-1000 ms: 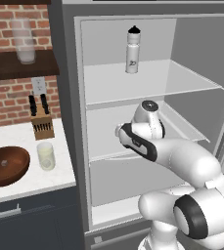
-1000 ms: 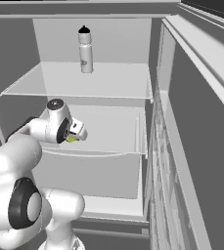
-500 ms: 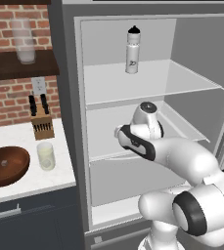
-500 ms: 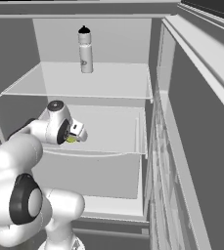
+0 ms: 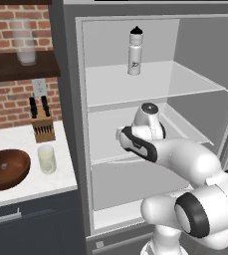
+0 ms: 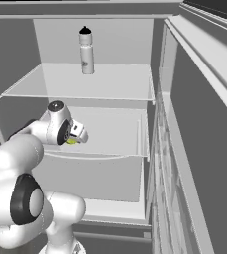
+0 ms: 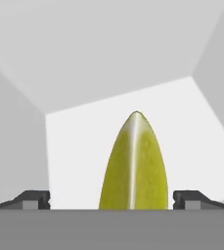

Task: Grab a lemon wedge from the fridge and one ice cube from the ice bowl, and put them in the glass of lemonade.

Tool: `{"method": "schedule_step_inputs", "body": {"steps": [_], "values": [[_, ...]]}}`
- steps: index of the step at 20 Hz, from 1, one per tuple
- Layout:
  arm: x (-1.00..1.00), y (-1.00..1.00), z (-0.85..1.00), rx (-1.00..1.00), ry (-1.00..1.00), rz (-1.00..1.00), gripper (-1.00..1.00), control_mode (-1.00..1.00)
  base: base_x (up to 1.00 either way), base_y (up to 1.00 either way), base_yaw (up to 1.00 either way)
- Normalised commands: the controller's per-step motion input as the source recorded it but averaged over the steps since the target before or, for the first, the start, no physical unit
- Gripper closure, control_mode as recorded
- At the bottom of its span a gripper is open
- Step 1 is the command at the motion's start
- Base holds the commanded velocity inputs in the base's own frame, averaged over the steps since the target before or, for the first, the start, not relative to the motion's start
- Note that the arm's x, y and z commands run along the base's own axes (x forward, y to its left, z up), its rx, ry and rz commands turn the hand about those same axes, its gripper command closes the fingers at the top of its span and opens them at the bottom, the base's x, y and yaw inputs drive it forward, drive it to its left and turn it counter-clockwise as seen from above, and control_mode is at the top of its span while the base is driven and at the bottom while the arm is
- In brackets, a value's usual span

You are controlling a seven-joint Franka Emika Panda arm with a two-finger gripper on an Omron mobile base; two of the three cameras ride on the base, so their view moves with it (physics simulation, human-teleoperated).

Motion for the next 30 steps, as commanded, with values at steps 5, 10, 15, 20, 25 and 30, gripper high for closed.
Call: {"method": "schedule_step_inputs", "body": {"steps": [5,10,15,20,25,30], "values": [[0.0,0.0,0.0,0.0,0.0,0.0,1.0,-1.0,0.0,0.0,0.0],[0.0,0.0,0.0,0.0,0.01,0.0,1.0,-1.0,0.0,0.0,0.0],[0.0,0.0,0.0,0.0,0.02,0.0,1.0,-1.0,0.0,0.0,0.0],[0.0,0.0,0.0,0.0,0.01,0.0,1.0,-1.0,0.0,0.0,0.0],[-0.59,0.0,0.0,0.0,-0.09,0.0,1.0,-1.0,0.0,0.0,0.0],[-1.0,-0.11,0.18,0.01,-0.19,0.0,1.0,-1.0,0.0,0.0,0.0]]}}
